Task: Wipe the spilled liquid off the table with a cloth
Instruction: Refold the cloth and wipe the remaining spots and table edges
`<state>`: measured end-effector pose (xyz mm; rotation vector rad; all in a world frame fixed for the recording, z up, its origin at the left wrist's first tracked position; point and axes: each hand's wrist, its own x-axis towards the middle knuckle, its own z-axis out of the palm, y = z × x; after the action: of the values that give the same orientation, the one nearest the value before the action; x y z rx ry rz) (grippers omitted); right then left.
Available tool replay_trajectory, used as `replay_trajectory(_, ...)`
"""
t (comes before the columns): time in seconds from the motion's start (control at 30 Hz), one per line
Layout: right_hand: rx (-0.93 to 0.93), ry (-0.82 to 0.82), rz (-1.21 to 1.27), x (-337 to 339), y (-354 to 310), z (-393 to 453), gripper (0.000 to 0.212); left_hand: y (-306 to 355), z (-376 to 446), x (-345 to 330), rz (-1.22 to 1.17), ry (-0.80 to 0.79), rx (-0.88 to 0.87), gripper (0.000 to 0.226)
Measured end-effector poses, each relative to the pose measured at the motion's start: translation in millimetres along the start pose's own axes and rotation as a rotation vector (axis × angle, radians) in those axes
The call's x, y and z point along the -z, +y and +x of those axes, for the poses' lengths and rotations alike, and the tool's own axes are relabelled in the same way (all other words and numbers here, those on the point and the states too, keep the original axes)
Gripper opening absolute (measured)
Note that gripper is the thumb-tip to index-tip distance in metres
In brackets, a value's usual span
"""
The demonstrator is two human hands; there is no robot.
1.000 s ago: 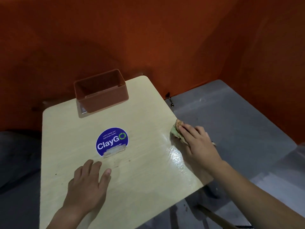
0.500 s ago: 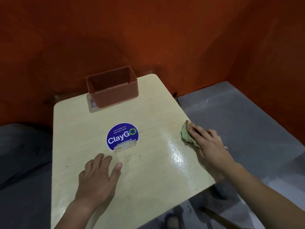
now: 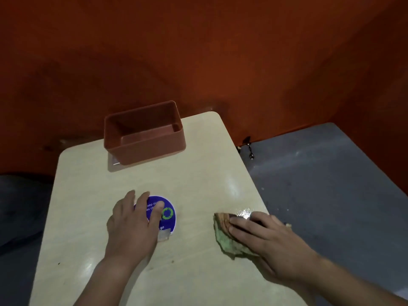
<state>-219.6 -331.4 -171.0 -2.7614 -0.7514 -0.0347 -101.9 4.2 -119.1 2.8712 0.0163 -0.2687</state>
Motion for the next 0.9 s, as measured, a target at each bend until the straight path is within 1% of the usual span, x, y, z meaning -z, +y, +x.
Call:
replay_trajectory(0.1,-0.143,0.058,-0.026,-6.1,24.6,49.3,0.066,7.2,14.9,-11.5,0.04,-0.061,0.053,0.058)
replay_trajectory(0.2,-0.19,0.128,-0.073,-6.9,48.5,103.9,0.066,7.6,14.5,-27.1,0.129,-0.09,0.056,0.066)
replay_trajectory(0.3,-0.263,0.182,-0.085,-5.3,70.6,159.4,0.061,6.5,16.6,-33.0,0.064,-0.07,0.116,0.071)
replay_trajectory(0.37,-0.34,0.201,-0.102,-2.9,85.1,196.2,0.06,4.9,19.6,-36.0,0.072,-0.064,0.104,0.072)
replay_trajectory(0.47,-0.487,0.203,-0.108,2.6,104.2,249.9,0.061,3.7,23.6,-39.4,0.047,-0.048,0.127,0.067)
replay_trajectory(0.57,-0.666,0.197,-0.087,5.7,116.2,293.7,0.068,7.4,23.5,-44.0,0.057,-0.017,0.154,0.078)
replay_trajectory(0.63,-0.779,0.208,-0.1,2.8,114.1,309.0,0.068,7.4,24.1,-45.1,0.07,-0.021,0.154,0.084)
replay_trajectory(0.7,-0.855,0.224,-0.112,-1.0,109.2,314.2,0.066,7.0,24.5,-45.1,0.071,-0.029,0.16,0.084)
replay_trajectory(0.9,-0.93,0.208,-0.084,4.0,102.9,309.0,0.07,2.7,23.6,-46.6,0.063,-0.029,0.136,0.095)
